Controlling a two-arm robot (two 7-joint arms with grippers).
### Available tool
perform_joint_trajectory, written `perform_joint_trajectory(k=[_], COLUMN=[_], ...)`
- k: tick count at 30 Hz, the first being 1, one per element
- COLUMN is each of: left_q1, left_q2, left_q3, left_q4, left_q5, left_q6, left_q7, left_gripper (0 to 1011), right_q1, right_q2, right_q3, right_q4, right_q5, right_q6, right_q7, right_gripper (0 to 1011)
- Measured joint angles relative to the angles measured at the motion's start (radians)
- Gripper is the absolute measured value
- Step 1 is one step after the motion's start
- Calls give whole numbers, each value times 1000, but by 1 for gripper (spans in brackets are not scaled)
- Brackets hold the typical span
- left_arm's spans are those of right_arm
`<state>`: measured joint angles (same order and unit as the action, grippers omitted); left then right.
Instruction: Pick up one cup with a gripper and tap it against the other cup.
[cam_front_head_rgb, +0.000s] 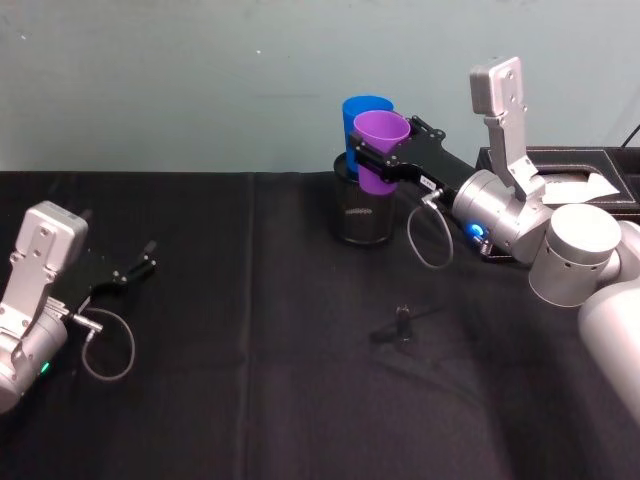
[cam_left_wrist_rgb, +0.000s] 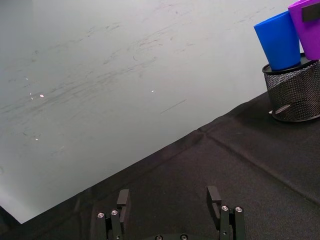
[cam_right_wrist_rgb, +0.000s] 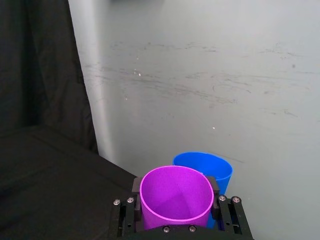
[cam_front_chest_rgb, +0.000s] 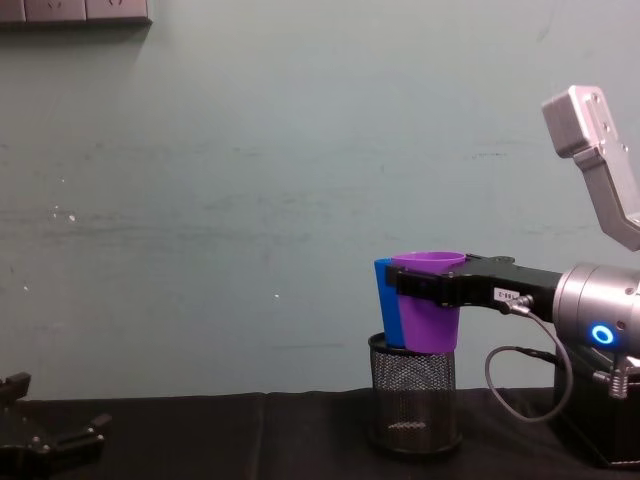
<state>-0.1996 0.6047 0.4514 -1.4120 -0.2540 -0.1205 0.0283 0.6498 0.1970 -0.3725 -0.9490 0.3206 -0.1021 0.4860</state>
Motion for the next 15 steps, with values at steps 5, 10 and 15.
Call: perform_joint_trajectory(k=[5,10,15], left_q1=[0,0,0], left_q2=[0,0,0], left_q3=[0,0,0], left_q4=[0,0,0], left_q5=[0,0,0], left_q6=[0,0,0], left_q7=[0,0,0], left_gripper=[1000,1000,1000], right_q1=[0,0,0], right_q2=[0,0,0], right_q3=[0,0,0], right_q4=[0,0,0], right_q5=[0,0,0], right_q6=[0,0,0], right_q7=[0,0,0], right_gripper=[751,751,751])
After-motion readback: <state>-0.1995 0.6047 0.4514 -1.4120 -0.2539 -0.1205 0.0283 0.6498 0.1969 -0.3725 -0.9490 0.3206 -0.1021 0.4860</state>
